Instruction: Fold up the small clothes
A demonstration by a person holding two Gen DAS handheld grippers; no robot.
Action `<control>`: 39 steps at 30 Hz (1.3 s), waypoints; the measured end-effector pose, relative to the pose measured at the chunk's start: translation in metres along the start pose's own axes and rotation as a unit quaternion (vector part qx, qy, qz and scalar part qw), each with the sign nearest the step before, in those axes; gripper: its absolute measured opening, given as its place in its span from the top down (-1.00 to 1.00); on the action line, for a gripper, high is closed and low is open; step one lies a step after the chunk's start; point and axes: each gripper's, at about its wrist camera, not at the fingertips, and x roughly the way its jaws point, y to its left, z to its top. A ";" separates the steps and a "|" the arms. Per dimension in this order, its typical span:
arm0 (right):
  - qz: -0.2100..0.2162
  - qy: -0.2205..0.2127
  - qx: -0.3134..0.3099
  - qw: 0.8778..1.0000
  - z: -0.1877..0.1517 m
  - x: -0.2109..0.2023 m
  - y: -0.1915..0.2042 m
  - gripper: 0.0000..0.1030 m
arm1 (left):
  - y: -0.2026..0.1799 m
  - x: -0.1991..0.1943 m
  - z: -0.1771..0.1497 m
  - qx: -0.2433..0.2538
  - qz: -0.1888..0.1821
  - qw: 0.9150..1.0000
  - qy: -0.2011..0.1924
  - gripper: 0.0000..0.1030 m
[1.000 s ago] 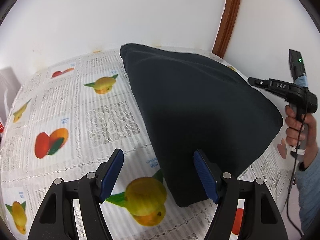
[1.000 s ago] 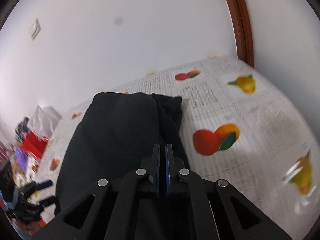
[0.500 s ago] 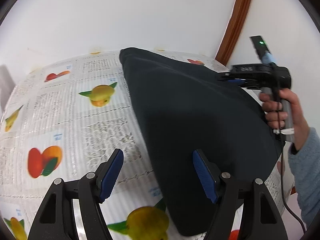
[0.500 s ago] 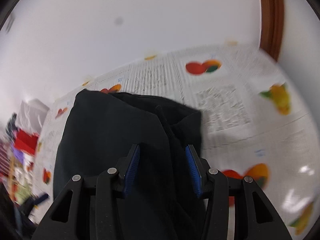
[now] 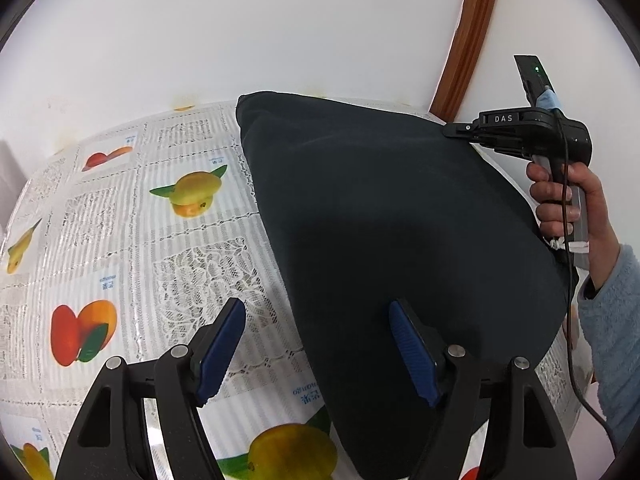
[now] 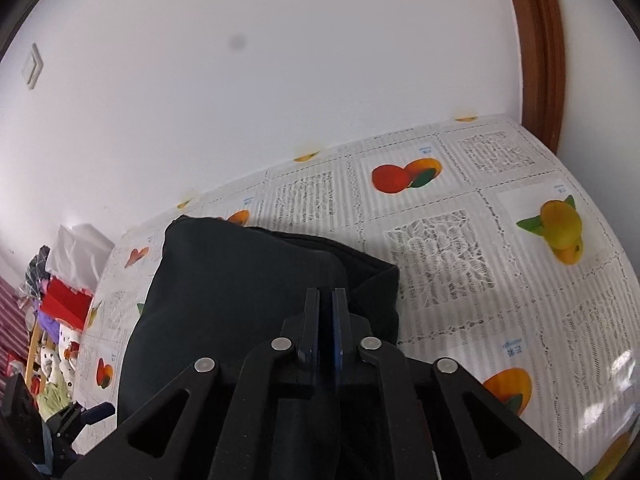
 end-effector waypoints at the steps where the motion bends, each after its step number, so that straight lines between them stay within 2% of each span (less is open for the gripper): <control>1: -0.001 0.006 0.003 1.000 0.000 -0.001 0.000 0.64 | 0.001 -0.002 -0.001 -0.001 -0.001 1.000 0.000 -0.42; 3: 0.000 0.017 0.004 1.000 0.001 -0.004 -0.004 0.42 | 0.001 -0.005 -0.004 -0.001 -0.005 1.000 0.003 -0.42; 5: 0.005 0.026 -0.007 1.000 -0.004 -0.008 -0.001 0.07 | 0.001 -0.008 -0.006 0.000 -0.007 1.000 0.001 -0.42; 7: 0.007 0.030 -0.014 0.999 -0.009 -0.008 0.002 0.04 | 0.000 -0.007 -0.007 0.001 -0.008 1.000 0.002 -0.42; 8: 0.002 0.039 -0.018 0.999 -0.010 -0.004 0.004 0.07 | -0.001 -0.007 -0.007 0.001 -0.008 1.000 0.003 -0.42; 9: -0.005 0.051 -0.020 0.998 -0.011 0.002 0.006 0.19 | -0.002 -0.006 -0.008 0.001 -0.007 1.000 0.004 -0.42; 10: -0.009 0.067 -0.022 0.997 -0.010 0.010 0.007 0.84 | -0.002 -0.006 -0.008 0.000 -0.007 1.000 0.004 -0.42; 12: 0.019 0.072 -0.032 0.997 -0.004 0.017 0.009 0.90 | -0.002 -0.006 -0.009 -0.002 -0.003 1.000 0.004 -0.42; 14: 0.029 0.026 -0.025 0.999 0.006 0.004 0.003 0.95 | -0.002 -0.008 -0.010 -0.006 -0.004 1.000 0.006 -0.42; 16: 0.045 0.029 -0.003 0.999 0.008 0.001 -0.003 0.94 | -0.002 -0.010 -0.012 -0.004 -0.001 1.000 0.006 -0.42; 18: 0.034 0.032 -0.003 0.999 0.003 -0.005 -0.002 0.90 | -0.003 -0.013 -0.013 -0.001 0.003 1.000 0.004 -0.42; 19: 0.007 0.027 -0.021 0.999 -0.002 -0.015 0.002 0.86 | -0.003 -0.014 -0.014 -0.001 0.003 1.000 0.003 -0.42; 21: -0.012 0.014 -0.040 0.999 -0.011 -0.029 0.005 0.82 | -0.002 -0.019 -0.017 -0.003 0.000 1.000 0.001 -0.40; 22: -0.012 0.012 -0.045 0.999 -0.017 -0.038 0.004 0.70 | -0.002 -0.022 -0.019 -0.003 -0.001 1.000 0.000 -0.40; 24: -0.006 0.010 -0.044 0.999 -0.030 -0.054 0.001 0.31 | -0.001 -0.026 -0.024 -0.003 -0.002 1.000 -0.002 -0.40; 25: -0.004 0.008 -0.042 0.999 -0.036 -0.061 0.000 0.06 | -0.001 -0.028 -0.027 -0.004 -0.003 1.000 -0.003 -0.40; 29: 0.012 0.013 -0.028 0.999 -0.056 -0.064 -0.001 0.01 | 0.000 -0.028 -0.035 -0.014 -0.009 1.000 0.006 -0.40; 30: 0.017 0.017 -0.026 0.999 -0.058 -0.061 -0.001 0.02 | -0.001 -0.028 -0.036 -0.016 -0.010 1.000 0.007 -0.40; 31: 0.019 0.028 -0.023 0.999 -0.061 -0.052 0.001 0.18 | -0.002 -0.028 -0.037 -0.017 -0.011 1.000 0.008 -0.40; 32: 0.019 0.038 -0.024 0.999 -0.062 -0.043 0.003 0.81 | -0.003 -0.028 -0.038 -0.016 -0.008 1.000 0.007 -0.40; 33: 0.019 0.045 -0.026 0.998 -0.063 -0.037 0.003 0.92 | -0.003 -0.029 -0.039 -0.015 -0.005 1.000 0.006 -0.40; 34: 0.030 0.050 -0.027 0.998 -0.063 -0.032 0.001 0.94 | -0.004 -0.030 -0.039 -0.015 -0.001 1.000 0.007 -0.40; 37: 0.061 -0.004 0.000 0.998 -0.059 -0.047 -0.019 0.94 | -0.005 -0.039 -0.043 -0.014 0.004 1.000 0.004 -0.40; 38: 0.076 -0.010 0.017 0.997 -0.059 -0.049 -0.027 0.94 | -0.005 -0.042 -0.045 -0.013 0.006 1.000 0.003 -0.40; 39: 0.073 -0.007 0.027 0.997 -0.060 -0.049 -0.031 0.94 | -0.005 -0.043 -0.046 -0.011 0.008 1.000 0.004 -0.40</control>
